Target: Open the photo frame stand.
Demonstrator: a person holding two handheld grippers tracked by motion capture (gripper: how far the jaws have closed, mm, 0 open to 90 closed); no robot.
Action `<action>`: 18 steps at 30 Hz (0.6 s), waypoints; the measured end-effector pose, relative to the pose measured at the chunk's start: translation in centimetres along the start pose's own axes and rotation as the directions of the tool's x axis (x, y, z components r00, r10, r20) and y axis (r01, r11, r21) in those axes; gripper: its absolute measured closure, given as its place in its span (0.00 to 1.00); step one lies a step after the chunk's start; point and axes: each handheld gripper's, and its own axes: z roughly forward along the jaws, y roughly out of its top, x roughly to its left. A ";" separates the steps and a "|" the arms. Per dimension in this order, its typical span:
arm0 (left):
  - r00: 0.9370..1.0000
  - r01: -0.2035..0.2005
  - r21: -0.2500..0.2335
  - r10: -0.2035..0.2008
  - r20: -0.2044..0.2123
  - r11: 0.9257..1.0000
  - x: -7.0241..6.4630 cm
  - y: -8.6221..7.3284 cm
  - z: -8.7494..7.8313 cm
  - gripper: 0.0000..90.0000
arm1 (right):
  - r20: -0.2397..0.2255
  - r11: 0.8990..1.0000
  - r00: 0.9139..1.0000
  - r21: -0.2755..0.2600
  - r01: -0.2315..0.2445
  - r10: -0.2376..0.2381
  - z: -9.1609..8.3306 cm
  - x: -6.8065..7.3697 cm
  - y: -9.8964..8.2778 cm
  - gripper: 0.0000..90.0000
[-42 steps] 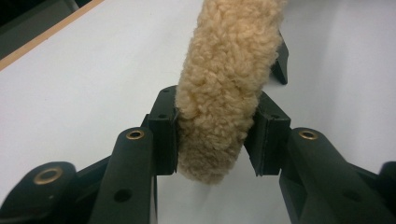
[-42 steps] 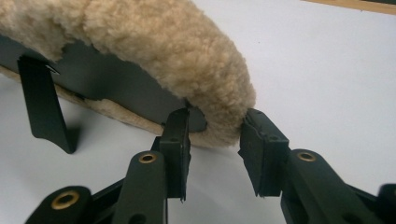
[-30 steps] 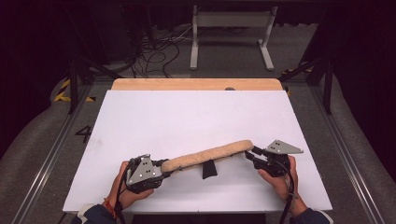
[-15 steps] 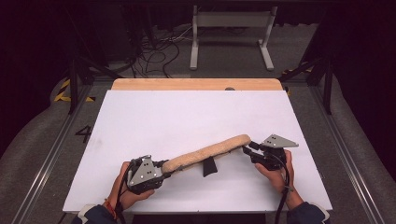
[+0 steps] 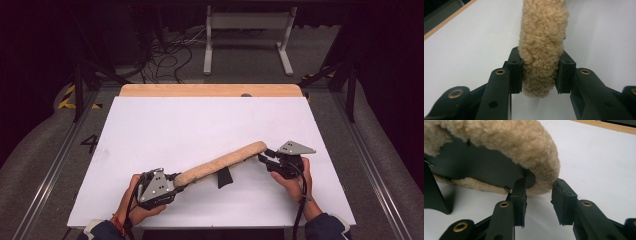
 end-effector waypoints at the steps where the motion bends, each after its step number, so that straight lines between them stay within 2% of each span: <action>1: 1.000 0.000 0.000 0.000 0.000 1.000 0.0 0.0 0.0 0.71 | 0.000 1.000 1.000 -0.001 -0.002 0.002 0.0 0.0 0.0 0.72; 18: 1.000 0.009 -0.007 -0.009 0.013 1.000 0.0 0.0 0.1 0.71 | -0.006 1.000 1.000 0.001 0.006 -0.006 0.4 -0.3 0.2 0.73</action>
